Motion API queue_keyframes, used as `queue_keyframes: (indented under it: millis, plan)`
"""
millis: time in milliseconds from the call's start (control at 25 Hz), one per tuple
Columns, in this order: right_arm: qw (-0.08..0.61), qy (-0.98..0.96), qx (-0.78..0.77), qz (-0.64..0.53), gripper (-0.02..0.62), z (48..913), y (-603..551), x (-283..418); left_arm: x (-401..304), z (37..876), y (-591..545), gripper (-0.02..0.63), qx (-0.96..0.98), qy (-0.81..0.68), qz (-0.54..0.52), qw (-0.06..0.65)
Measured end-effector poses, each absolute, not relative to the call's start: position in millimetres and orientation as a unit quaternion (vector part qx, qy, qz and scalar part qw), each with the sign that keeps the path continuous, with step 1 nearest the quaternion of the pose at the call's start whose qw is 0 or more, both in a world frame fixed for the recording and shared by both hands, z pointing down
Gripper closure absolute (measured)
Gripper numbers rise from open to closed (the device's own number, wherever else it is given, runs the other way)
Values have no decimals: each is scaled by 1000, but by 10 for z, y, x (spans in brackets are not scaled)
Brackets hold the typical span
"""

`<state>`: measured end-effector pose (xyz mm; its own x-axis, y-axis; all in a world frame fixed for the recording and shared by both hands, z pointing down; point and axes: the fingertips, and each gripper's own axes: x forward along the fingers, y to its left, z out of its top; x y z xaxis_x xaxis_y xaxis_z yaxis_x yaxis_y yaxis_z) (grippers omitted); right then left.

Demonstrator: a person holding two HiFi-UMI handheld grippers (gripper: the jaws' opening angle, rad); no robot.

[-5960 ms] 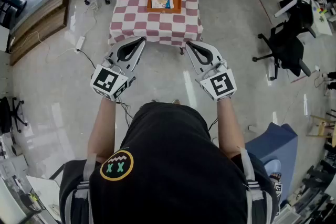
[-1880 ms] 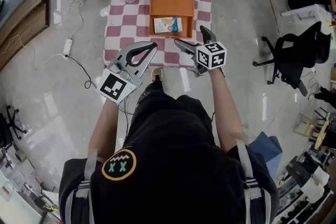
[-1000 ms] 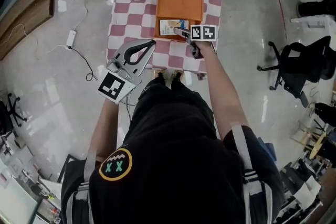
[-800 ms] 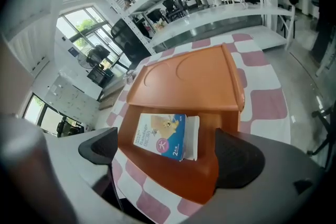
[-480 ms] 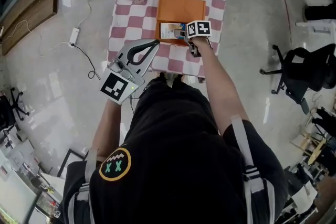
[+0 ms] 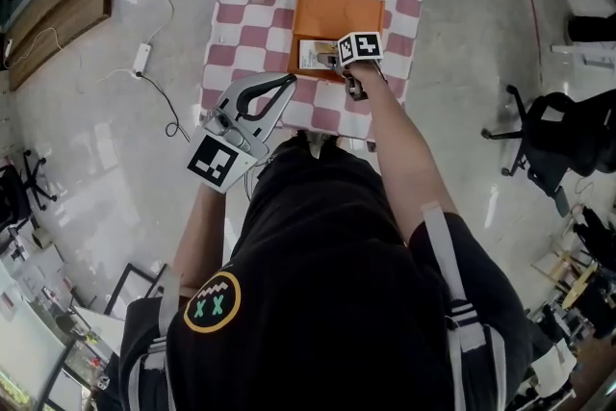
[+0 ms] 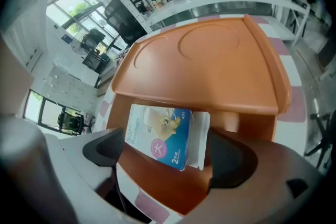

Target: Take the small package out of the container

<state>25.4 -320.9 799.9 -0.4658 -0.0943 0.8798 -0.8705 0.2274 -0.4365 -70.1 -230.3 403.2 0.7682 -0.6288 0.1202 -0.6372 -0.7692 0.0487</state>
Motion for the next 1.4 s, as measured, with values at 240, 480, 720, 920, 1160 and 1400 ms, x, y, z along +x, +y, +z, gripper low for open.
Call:
queue_keyframes:
  millis: [240,480,720,920,1160,1400]
  plan:
    - [313,-662,352,583,109,8042,-3224,241,-742,4075,-2301,589,936,-346,50,50]
    - [303,-663,286,622,297,8054,-3065,152,-735,4087,-2276,589,935,-348,51,52]
    - [334,-657,304,604,478,8099,-3041,287,-700,4051,-2192,589,933,-351,57,51]
    - [352,-652,318,591,520,8156,-3054,339,-674,4082,-2157,589,933,-352,63,50]
    - [353,-668,314,575,535,8060,-3054,358,-652,4048,-2137,589,932,-353,63,48]
    - [312,-730,296,532,541,7581,-3118,364,-571,4007,-2131,589,936,-344,58,37]
